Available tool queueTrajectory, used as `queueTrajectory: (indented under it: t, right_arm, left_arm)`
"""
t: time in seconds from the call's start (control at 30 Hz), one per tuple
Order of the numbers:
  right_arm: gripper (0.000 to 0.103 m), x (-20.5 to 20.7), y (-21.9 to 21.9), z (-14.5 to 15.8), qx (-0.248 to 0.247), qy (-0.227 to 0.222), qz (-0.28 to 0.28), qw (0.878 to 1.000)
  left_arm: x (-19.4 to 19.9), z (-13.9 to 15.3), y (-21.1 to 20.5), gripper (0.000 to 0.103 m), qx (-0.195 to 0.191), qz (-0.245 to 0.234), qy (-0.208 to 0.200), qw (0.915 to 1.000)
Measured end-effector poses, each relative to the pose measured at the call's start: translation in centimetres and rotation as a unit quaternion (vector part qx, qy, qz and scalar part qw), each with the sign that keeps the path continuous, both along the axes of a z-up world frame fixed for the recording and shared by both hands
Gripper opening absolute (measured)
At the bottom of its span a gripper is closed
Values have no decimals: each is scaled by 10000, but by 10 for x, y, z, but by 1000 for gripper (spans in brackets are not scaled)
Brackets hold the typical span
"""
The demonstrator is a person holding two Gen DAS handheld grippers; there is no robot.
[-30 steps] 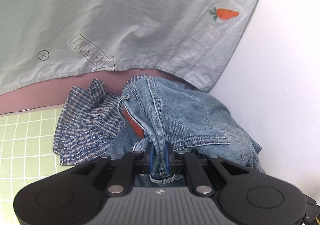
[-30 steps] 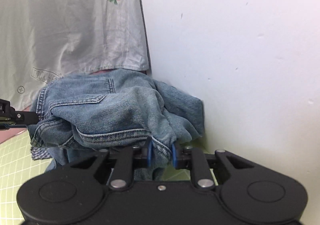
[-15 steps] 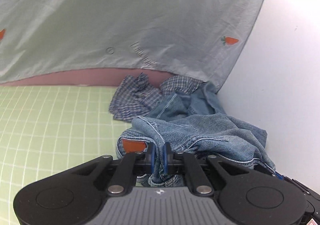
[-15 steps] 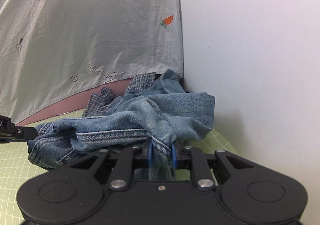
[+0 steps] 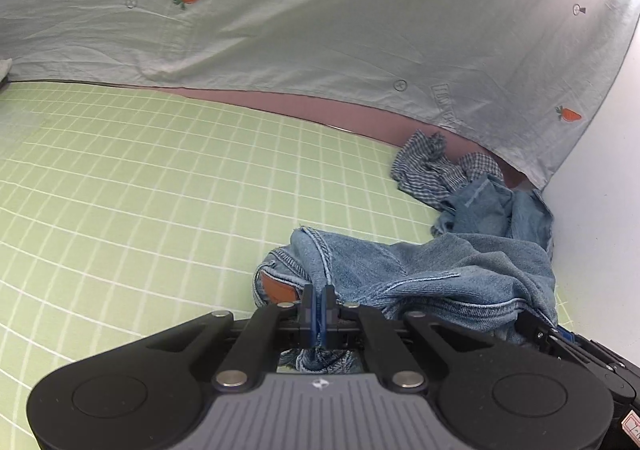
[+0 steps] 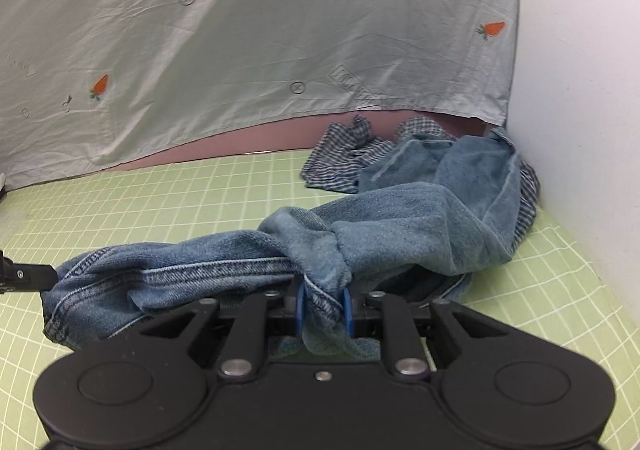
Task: Fold clothes
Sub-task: 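Lift the jeans with both grippers and pull them out across the mat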
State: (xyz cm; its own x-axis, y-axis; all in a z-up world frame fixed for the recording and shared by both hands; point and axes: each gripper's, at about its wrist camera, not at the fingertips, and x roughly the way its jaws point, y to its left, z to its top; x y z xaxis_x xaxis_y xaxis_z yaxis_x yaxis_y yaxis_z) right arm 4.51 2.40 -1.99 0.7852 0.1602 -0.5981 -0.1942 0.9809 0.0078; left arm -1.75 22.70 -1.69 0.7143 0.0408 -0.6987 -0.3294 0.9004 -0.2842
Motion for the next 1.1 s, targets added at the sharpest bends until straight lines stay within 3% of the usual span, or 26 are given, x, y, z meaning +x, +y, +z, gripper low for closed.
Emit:
queueTrajectory:
  t: [0.13, 0.3, 0.47, 0.87, 1.1]
  right_arm:
    - [19, -30, 86, 3, 294, 119, 129, 9994]
    - [19, -68, 193, -21, 630, 366, 600, 9955]
    - [26, -84, 255, -30, 926, 778, 876, 9888]
    - [60, -72, 238, -31, 928, 1071, 486, 9887]
    - [65, -64, 219, -32, 1077, 1320, 612, 9835]
  left_arm:
    - [-45, -1, 83, 1, 139, 216, -33, 9997]
    - [-96, -8, 185, 1, 461, 782, 98, 9958]
    - [-131, -16, 249, 2, 519, 1264, 339, 9900]
    - [-155, -39, 276, 2, 6, 1560, 510, 9864]
    - [-136, -39, 255, 4, 20, 1601, 575, 9854]
